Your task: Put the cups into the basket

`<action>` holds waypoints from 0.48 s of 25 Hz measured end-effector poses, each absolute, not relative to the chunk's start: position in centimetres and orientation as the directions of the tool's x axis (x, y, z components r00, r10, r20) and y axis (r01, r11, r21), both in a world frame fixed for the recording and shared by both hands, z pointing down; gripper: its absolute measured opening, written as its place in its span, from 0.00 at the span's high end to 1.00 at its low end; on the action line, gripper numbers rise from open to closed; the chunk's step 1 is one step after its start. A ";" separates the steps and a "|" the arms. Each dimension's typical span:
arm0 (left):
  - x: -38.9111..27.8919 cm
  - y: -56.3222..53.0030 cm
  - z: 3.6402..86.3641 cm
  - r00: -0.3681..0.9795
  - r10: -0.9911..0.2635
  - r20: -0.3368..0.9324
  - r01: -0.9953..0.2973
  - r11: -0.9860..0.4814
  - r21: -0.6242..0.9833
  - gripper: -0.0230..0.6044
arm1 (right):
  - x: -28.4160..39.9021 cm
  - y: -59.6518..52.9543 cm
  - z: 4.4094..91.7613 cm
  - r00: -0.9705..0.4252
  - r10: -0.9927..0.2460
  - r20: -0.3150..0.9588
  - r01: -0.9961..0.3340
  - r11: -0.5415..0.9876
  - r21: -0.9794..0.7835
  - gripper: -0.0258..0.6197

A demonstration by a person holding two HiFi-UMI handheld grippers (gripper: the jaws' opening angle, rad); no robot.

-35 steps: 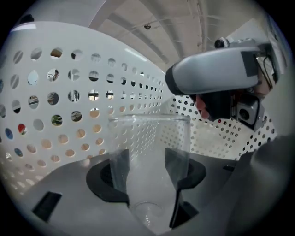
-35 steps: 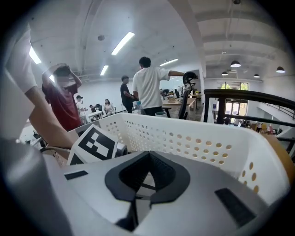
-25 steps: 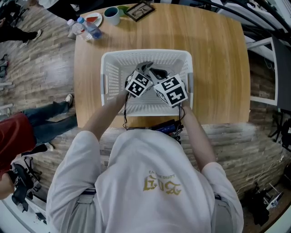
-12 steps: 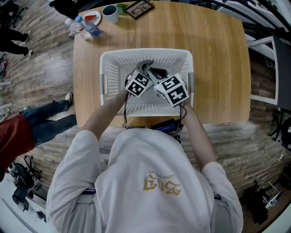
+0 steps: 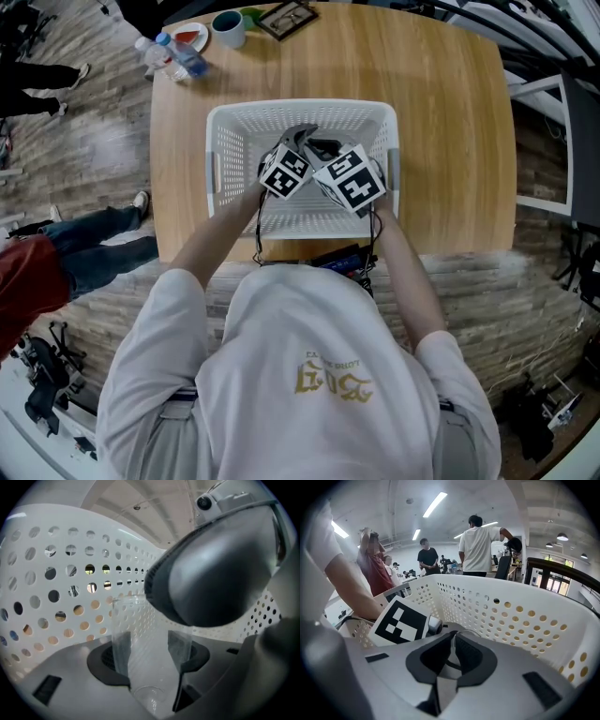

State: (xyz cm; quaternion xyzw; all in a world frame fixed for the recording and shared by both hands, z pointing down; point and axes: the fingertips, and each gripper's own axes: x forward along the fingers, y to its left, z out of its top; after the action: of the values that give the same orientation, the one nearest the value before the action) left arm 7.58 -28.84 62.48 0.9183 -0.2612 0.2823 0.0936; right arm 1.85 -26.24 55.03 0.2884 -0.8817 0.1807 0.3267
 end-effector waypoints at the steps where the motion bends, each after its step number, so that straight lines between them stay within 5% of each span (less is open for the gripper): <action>1: 7.6 -28.8 62.5 0.705 -0.425 0.568 -0.529 -0.848 0.021 0.54 | 1.9 -26.2 55.1 -0.618 -0.384 0.686 -0.626 0.768 -0.134 0.93; 12: 7.8 -28.7 62.2 0.717 -0.414 0.561 -0.503 -0.864 0.006 0.54 | 1.6 -26.3 56.1 -0.602 -0.291 0.744 -0.626 0.750 -0.214 0.90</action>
State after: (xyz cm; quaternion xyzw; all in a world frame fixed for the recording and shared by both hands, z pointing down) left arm 7.84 -28.69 62.17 0.9233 -0.2482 0.2823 0.0792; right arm 1.64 -26.28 56.06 0.2654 -0.8639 0.2339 0.3587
